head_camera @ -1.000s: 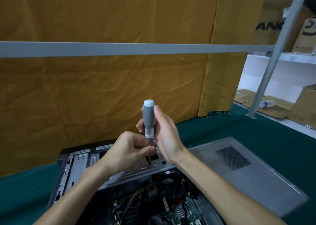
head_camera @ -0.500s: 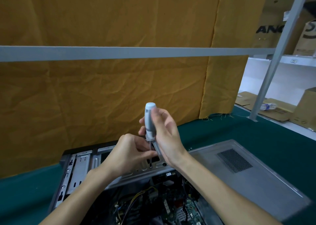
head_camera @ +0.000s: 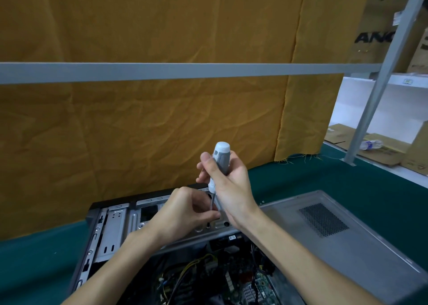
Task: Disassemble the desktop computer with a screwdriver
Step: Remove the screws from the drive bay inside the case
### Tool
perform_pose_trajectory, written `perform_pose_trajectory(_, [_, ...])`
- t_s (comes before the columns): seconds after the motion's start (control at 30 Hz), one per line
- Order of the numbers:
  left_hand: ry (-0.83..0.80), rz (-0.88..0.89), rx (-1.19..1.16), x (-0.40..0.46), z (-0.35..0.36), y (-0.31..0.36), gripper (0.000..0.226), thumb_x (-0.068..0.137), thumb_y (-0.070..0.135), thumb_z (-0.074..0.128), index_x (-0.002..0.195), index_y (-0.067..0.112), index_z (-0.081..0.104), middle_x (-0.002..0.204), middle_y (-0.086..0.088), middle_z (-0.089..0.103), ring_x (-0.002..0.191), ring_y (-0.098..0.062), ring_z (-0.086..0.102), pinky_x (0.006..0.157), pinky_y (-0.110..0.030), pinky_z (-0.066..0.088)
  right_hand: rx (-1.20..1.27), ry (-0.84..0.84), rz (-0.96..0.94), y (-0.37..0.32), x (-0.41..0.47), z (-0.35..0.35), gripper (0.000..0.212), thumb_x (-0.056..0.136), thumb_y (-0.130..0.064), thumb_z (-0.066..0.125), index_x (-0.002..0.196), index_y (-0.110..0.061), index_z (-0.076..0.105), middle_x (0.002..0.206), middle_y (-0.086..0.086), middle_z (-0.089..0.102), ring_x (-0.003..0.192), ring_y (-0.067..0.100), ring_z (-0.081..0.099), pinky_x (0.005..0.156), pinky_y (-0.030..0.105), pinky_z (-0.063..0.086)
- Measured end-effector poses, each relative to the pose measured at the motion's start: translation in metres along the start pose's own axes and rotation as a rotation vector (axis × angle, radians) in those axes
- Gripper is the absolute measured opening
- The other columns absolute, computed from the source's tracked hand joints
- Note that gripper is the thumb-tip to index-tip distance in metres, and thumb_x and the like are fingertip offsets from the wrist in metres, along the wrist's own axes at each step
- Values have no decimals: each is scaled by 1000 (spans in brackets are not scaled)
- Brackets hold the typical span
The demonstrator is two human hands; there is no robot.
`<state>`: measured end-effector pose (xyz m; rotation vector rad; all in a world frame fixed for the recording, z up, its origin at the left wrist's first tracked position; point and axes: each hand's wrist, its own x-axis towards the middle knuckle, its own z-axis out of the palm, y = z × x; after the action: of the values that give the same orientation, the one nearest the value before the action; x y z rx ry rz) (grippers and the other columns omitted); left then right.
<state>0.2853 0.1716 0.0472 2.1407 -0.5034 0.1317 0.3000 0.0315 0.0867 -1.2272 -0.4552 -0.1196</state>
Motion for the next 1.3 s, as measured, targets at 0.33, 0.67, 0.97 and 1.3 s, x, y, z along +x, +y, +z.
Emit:
perform_pose_trajectory(0.33, [2, -40, 11, 2, -5, -4, 23, 79, 35, 86, 69, 21, 71, 65, -2, 73, 55, -17, 70, 52, -27, 54, 4, -44, 11, 1, 2, -2, 41, 91, -42, 71, 116, -12, 63, 88, 1, 66, 76, 15, 62, 75, 28, 53])
perform_pose_trajectory(0.67, [-66, -24, 4, 1, -8, -6, 15, 82, 30, 84, 75, 21, 74, 72, 0, 75, 61, -17, 71, 59, -30, 58, 43, -82, 51, 2, 2, -1, 42, 93, -45, 67, 115, -10, 59, 88, 6, 72, 76, 19, 66, 74, 29, 55])
perform_pose_trajectory(0.97, [-43, 7, 183, -1, -1, -9, 21, 77, 32, 86, 68, 28, 67, 70, 12, 71, 64, -6, 66, 57, -15, 48, -15, -2, -19, 4, 6, -10, 40, 70, -29, 90, 99, -17, 65, 74, -5, 58, 73, 13, 56, 77, 27, 54])
perform_pose_trajectory(1.3, [-73, 10, 193, -4, 3, -8, 25, 80, 39, 82, 75, 28, 60, 69, 13, 64, 59, -4, 56, 54, -14, 40, -29, 54, -47, 4, 6, -9, 18, 80, -31, 85, 78, -24, 69, 69, -5, 61, 66, 14, 58, 70, 30, 54])
